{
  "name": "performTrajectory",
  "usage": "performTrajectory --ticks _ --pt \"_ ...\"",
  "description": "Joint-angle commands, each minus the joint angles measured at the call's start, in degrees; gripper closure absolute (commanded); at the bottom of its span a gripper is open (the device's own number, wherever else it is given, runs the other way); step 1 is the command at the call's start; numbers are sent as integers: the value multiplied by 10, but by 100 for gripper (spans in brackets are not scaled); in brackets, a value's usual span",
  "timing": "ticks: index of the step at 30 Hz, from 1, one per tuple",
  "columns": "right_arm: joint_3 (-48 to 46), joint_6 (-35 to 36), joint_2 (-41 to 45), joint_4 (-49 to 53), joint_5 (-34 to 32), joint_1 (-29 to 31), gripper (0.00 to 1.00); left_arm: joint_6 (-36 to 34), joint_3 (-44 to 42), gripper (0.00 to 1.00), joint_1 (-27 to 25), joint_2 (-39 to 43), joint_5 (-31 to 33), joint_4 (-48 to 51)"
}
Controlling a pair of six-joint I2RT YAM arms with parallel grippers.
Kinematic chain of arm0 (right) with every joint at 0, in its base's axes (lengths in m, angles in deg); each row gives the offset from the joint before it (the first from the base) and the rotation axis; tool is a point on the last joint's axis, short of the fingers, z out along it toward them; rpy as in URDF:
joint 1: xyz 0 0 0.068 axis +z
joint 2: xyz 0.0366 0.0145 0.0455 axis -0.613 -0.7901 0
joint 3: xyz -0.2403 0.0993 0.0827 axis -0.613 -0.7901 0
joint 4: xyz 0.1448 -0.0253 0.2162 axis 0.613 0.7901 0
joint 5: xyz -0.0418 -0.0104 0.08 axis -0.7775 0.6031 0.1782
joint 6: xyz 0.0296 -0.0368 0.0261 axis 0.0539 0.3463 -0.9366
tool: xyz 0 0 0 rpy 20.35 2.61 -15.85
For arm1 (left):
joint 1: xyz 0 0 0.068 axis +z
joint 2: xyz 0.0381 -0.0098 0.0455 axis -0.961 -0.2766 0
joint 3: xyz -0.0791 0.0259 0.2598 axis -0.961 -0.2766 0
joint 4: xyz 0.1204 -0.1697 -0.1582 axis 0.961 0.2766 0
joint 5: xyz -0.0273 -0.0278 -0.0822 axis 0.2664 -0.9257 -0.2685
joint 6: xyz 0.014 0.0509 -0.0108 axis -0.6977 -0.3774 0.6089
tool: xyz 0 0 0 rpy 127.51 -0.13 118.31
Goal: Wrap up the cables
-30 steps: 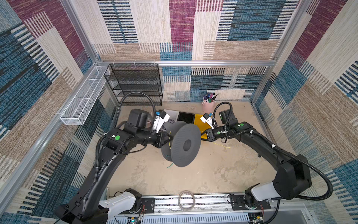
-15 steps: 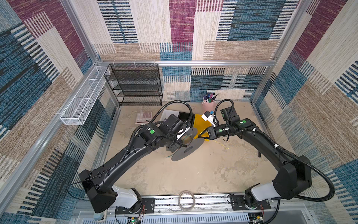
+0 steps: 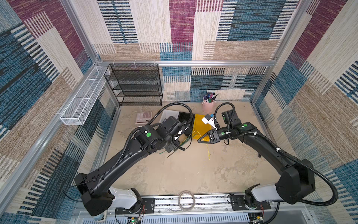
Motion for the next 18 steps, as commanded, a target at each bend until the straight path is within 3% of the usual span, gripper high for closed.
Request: performTrajectory --ticks 1,4,9,15,18 --pt "38 25 9 27 -76 -2 51 22 -8 100 1 5 22 -31" --pt "39 15 16 22 -56 -10 49 25 -18 100 -1 12 40 -31" --pt "-12 -13 27 -7 -26 -13 52 27 -23 100 -3 22 73 -40" --pt "-39 -43 48 -33 -10 -20 70 25 -31 100 -3 33 90 -61" --pt "-54 -63 55 -54 7 -20 72 24 -37 100 -3 35 99 -69"
